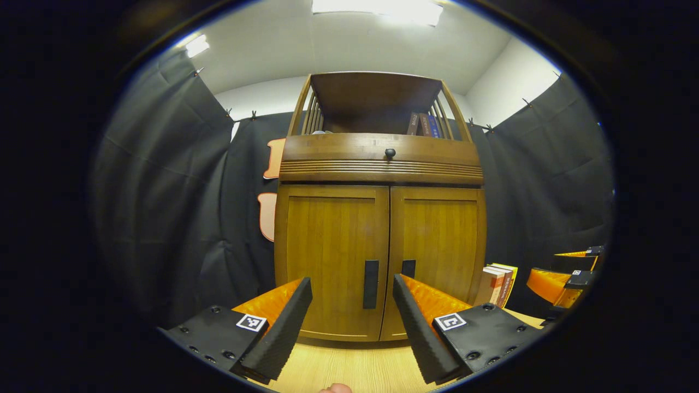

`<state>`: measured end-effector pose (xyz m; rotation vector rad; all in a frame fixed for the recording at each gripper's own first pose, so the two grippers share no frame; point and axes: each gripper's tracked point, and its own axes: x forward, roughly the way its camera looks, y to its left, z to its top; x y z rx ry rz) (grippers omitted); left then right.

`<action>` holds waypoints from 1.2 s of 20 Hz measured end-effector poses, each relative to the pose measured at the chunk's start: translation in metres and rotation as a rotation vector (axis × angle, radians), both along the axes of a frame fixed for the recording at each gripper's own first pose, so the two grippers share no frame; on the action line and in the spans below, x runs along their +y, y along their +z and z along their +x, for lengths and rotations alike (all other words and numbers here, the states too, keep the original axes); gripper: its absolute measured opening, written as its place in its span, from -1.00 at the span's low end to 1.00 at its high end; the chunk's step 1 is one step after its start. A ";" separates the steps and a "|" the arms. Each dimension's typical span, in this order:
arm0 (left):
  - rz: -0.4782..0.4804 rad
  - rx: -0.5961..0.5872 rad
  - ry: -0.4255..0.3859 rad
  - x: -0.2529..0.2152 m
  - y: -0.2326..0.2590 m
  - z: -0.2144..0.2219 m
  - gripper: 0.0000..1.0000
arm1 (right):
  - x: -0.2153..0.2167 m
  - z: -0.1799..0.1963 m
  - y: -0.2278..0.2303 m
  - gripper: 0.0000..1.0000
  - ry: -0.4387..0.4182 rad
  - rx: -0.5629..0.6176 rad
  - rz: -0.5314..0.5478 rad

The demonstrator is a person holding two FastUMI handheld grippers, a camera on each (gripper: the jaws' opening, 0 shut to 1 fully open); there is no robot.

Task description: Open the right door of the double-door shoe cabinet with the right hand, and open the left door with the left hand.

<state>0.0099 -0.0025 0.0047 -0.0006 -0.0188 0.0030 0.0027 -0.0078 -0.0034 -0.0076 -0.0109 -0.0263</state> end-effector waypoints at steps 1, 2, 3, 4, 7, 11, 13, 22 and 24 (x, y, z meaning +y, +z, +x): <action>0.002 0.002 0.001 0.001 -0.001 0.000 0.92 | 0.000 0.001 -0.001 0.87 -0.002 0.000 -0.002; 0.006 0.004 0.001 0.001 -0.002 0.001 0.94 | 0.000 0.001 -0.003 0.87 -0.002 0.005 -0.003; 0.008 0.004 -0.001 0.000 -0.002 0.002 0.94 | 0.000 0.003 -0.006 0.87 -0.002 0.011 -0.003; 0.009 0.007 -0.002 -0.001 -0.003 0.001 0.89 | 0.000 0.005 -0.009 0.87 -0.001 0.016 -0.002; 0.005 0.024 -0.004 -0.002 -0.008 0.003 0.94 | 0.006 0.011 -0.013 0.87 0.010 0.022 0.024; -0.005 0.027 -0.001 0.000 -0.011 0.012 0.96 | 0.012 0.020 -0.006 0.87 0.035 0.013 0.024; -0.008 0.024 0.008 0.004 -0.010 0.015 0.92 | 0.016 0.020 -0.006 0.87 0.039 0.014 0.010; 0.002 0.025 0.043 0.021 -0.012 0.010 0.92 | 0.045 0.027 -0.003 0.87 0.100 0.010 0.008; 0.005 0.019 0.046 0.024 -0.010 0.008 0.89 | 0.050 0.030 -0.002 0.87 0.111 0.012 0.014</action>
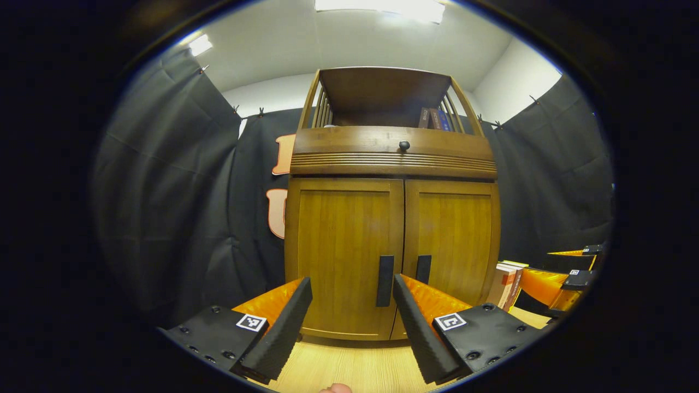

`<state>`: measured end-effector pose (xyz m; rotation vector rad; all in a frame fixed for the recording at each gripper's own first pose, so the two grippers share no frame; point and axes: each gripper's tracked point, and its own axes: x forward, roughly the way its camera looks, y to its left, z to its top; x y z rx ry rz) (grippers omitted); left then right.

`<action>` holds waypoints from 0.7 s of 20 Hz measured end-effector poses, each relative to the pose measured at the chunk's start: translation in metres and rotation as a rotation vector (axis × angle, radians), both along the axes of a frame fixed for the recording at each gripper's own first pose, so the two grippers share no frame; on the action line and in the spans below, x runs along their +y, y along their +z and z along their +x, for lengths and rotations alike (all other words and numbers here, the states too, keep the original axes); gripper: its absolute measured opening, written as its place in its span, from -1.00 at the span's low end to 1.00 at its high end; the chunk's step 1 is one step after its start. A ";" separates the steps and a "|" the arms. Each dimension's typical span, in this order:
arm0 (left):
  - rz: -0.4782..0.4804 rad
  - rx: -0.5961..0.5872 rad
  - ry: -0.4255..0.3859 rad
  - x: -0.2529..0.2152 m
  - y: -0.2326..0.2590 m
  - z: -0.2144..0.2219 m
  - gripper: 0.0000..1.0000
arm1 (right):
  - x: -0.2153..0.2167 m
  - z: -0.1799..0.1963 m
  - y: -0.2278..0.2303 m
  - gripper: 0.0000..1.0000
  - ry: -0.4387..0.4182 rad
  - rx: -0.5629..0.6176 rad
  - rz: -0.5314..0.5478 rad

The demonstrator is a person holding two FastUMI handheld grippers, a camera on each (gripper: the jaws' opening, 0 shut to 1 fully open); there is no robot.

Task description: Open the right door of the double-door shoe cabinet with the right hand, and open the left door with the left hand.

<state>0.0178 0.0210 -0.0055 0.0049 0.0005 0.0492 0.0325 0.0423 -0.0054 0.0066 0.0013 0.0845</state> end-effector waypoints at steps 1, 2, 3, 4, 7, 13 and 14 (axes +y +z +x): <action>0.005 0.000 0.002 0.002 -0.001 0.000 0.89 | 0.002 0.002 0.000 0.87 0.007 -0.006 0.000; 0.008 0.002 0.001 0.003 -0.001 0.001 0.92 | 0.006 0.005 0.003 0.87 0.013 -0.014 -0.006; 0.009 0.003 0.000 0.004 0.000 0.000 0.92 | 0.008 0.009 0.007 0.87 0.017 -0.022 -0.012; 0.012 0.003 0.000 0.004 0.000 -0.002 0.89 | 0.012 0.014 0.011 0.87 0.023 -0.033 -0.015; 0.014 0.004 0.001 0.008 0.001 -0.004 0.89 | 0.020 0.041 0.022 0.87 0.032 -0.065 -0.016; -0.006 0.018 -0.018 0.007 -0.001 -0.012 0.92 | 0.039 0.107 0.027 0.87 0.032 -0.104 -0.064; -0.006 0.018 -0.019 0.007 -0.001 -0.016 0.92 | 0.044 0.118 0.023 0.87 0.038 -0.103 -0.071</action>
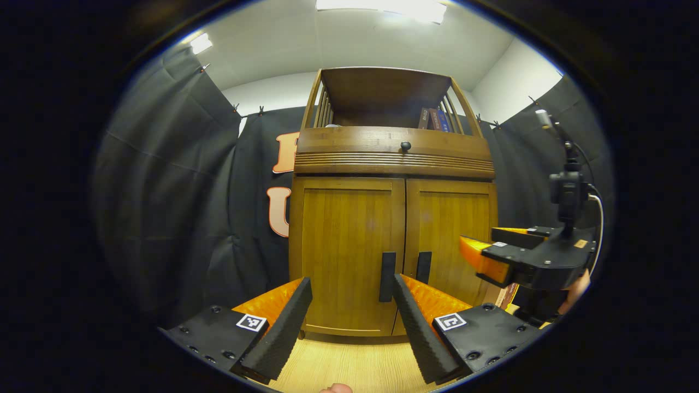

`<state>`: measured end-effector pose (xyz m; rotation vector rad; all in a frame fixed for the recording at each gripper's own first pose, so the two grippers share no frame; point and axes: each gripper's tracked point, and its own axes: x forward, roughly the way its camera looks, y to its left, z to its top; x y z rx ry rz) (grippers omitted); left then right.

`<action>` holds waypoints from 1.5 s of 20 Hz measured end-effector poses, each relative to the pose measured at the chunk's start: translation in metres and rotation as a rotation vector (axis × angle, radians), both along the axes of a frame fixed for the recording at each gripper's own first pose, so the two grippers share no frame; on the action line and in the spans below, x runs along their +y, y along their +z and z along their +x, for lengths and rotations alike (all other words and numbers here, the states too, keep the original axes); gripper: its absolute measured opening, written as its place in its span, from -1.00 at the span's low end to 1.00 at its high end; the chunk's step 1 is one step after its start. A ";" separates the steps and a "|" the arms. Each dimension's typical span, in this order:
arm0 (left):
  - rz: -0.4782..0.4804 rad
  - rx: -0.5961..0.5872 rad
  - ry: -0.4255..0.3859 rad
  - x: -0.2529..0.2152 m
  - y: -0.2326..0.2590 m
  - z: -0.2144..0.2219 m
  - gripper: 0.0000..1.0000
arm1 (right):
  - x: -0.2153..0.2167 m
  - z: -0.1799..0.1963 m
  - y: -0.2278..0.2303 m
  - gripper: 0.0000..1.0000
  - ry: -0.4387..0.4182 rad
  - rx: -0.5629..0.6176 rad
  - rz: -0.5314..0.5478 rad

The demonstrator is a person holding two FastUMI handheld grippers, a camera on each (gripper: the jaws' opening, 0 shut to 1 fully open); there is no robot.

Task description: Open the right door of the double-door shoe cabinet with the right hand, and open the left door with the left hand.

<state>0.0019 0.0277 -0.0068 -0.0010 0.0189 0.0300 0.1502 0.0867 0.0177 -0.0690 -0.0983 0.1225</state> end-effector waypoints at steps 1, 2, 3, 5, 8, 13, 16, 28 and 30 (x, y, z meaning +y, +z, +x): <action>-0.002 0.002 -0.002 -0.001 0.001 -0.001 0.92 | 0.006 0.011 -0.005 0.87 0.006 0.004 -0.001; -0.004 0.004 -0.004 -0.002 0.000 -0.002 0.89 | 0.010 0.021 -0.009 0.87 0.009 0.014 0.003; -0.005 0.006 -0.004 -0.001 0.000 -0.002 0.92 | 0.014 0.031 -0.016 0.87 0.012 0.027 0.008; -0.001 0.001 0.006 0.003 0.001 -0.004 0.92 | 0.021 0.050 -0.031 0.87 0.019 0.042 0.019; -0.003 0.004 0.011 0.007 0.002 -0.008 0.92 | 0.021 0.077 -0.044 0.87 -0.009 0.042 0.013; 0.019 -0.010 0.026 0.015 0.006 -0.014 0.94 | 0.025 0.113 -0.069 0.87 -0.045 0.083 -0.016; 0.017 -0.004 0.027 0.019 0.004 -0.014 0.94 | 0.027 0.126 -0.083 0.87 -0.065 0.115 -0.004; 0.025 0.024 0.026 0.025 -0.006 -0.004 0.89 | 0.033 0.129 -0.093 0.29 -0.103 0.087 0.039; 0.024 0.037 0.030 0.026 -0.010 -0.003 0.91 | 0.040 0.129 -0.099 -0.14 -0.081 0.103 0.060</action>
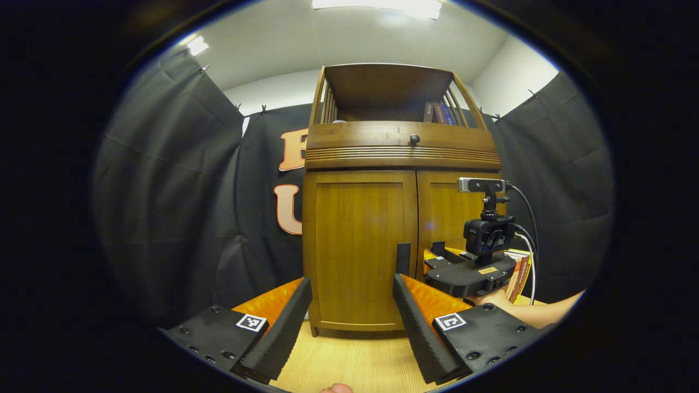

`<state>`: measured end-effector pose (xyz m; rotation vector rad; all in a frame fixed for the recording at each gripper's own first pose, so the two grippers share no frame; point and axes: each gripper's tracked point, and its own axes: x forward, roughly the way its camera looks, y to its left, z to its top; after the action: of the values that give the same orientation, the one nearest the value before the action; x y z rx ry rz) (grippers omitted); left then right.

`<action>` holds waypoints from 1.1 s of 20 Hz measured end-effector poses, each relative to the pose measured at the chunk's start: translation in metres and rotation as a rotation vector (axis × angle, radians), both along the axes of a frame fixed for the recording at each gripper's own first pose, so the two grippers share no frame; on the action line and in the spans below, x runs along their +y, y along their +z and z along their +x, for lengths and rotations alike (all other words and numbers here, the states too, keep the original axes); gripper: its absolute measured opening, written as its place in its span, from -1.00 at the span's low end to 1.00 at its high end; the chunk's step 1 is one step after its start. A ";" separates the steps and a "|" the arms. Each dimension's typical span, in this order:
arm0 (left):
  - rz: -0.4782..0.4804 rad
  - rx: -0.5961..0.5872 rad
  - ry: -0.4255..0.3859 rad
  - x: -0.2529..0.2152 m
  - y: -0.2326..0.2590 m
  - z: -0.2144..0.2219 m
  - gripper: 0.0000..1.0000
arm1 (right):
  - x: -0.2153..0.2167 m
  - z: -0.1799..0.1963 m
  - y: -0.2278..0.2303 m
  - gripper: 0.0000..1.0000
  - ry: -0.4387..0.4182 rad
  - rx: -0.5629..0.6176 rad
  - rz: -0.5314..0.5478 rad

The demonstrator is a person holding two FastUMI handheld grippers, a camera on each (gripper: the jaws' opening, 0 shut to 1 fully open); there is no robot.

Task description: Open the right door of the double-door shoe cabinet with the right hand, and open the left door with the left hand.

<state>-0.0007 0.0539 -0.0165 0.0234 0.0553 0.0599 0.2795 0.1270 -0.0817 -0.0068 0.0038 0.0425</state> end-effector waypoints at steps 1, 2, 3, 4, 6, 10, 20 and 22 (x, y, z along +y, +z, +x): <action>0.002 0.005 0.004 0.003 -0.001 0.001 0.92 | -0.003 -0.001 0.003 -0.30 -0.006 -0.013 0.020; 0.000 0.006 0.007 0.005 -0.002 0.001 0.92 | 0.000 0.000 0.001 -0.34 -0.003 -0.005 0.031; -0.005 0.003 0.007 0.005 -0.002 0.002 0.92 | 0.000 0.000 0.003 -0.35 0.000 -0.005 0.039; -0.009 -0.002 0.008 0.006 -0.002 0.002 0.90 | 0.001 0.000 0.001 -0.34 0.005 0.003 0.038; -0.012 -0.016 0.013 0.006 0.001 -0.001 0.94 | 0.000 0.001 0.000 -0.44 0.009 0.024 0.009; -0.008 -0.027 0.009 0.001 0.004 -0.001 0.89 | 0.001 0.001 -0.001 -0.67 0.027 0.060 0.015; -0.010 -0.023 -0.002 -0.003 0.002 -0.008 0.92 | -0.001 -0.044 0.003 -0.66 0.097 0.084 -0.012; -0.003 -0.023 -0.003 -0.003 0.002 -0.009 0.94 | -0.004 -0.058 0.003 -0.67 0.113 0.088 -0.001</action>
<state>-0.0095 0.0510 -0.0144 0.0199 0.0327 0.0572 0.2218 0.1235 -0.0787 -0.0065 0.0911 0.1560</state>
